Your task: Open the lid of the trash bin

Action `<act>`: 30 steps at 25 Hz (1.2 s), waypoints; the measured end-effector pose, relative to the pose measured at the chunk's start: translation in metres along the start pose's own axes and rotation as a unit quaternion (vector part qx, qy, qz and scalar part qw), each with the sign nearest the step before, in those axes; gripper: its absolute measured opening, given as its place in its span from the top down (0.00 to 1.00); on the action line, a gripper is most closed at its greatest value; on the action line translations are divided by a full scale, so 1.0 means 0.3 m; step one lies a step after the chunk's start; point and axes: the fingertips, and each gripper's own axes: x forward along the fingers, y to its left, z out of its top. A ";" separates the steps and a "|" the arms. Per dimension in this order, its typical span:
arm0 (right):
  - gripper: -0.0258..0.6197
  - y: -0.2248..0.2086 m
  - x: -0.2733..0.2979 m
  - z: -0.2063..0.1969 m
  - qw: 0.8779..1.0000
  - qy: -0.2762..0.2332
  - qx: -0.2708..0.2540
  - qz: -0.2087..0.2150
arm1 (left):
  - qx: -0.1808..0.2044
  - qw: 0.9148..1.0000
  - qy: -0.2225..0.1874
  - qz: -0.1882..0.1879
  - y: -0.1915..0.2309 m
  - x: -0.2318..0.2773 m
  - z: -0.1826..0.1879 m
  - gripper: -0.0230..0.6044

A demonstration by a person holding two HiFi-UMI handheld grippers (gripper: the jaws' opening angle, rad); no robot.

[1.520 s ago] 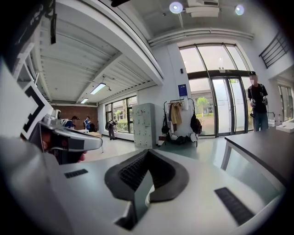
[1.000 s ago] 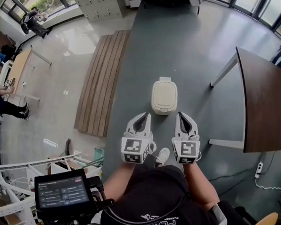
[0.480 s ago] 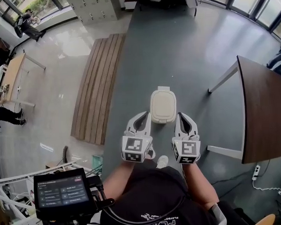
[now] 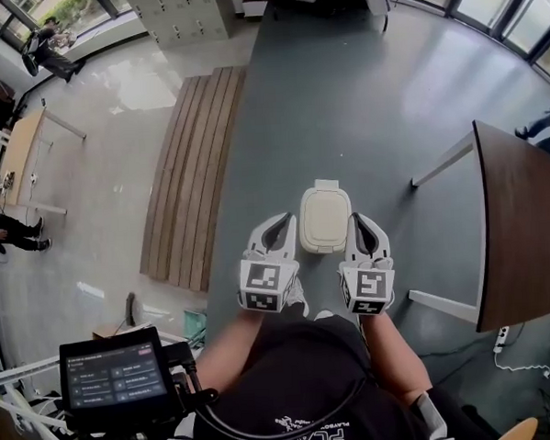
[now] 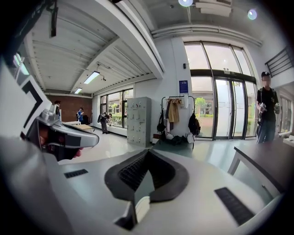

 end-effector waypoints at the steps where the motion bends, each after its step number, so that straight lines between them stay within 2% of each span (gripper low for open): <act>1: 0.97 -0.010 0.041 0.000 1.000 0.001 -0.002 -0.003 | 0.000 1.000 0.003 -0.001 0.025 0.039 0.000 0.96; 5: 0.97 -0.083 0.211 -0.048 1.000 0.019 0.005 -0.008 | -0.002 1.000 0.016 -0.007 0.092 0.221 -0.010 0.96; 8: 0.97 -0.119 0.267 -0.079 0.999 0.030 0.010 -0.008 | -0.004 1.000 0.022 -0.013 0.098 0.298 -0.021 0.96; 16: 0.97 -0.132 0.216 -0.099 0.999 0.040 0.014 -0.011 | -0.011 0.999 0.036 -0.011 0.098 0.267 -0.044 0.96; 30: 0.97 -0.100 0.205 -0.113 0.997 0.074 -0.001 0.016 | -0.025 0.998 0.065 0.003 0.101 0.228 -0.083 0.96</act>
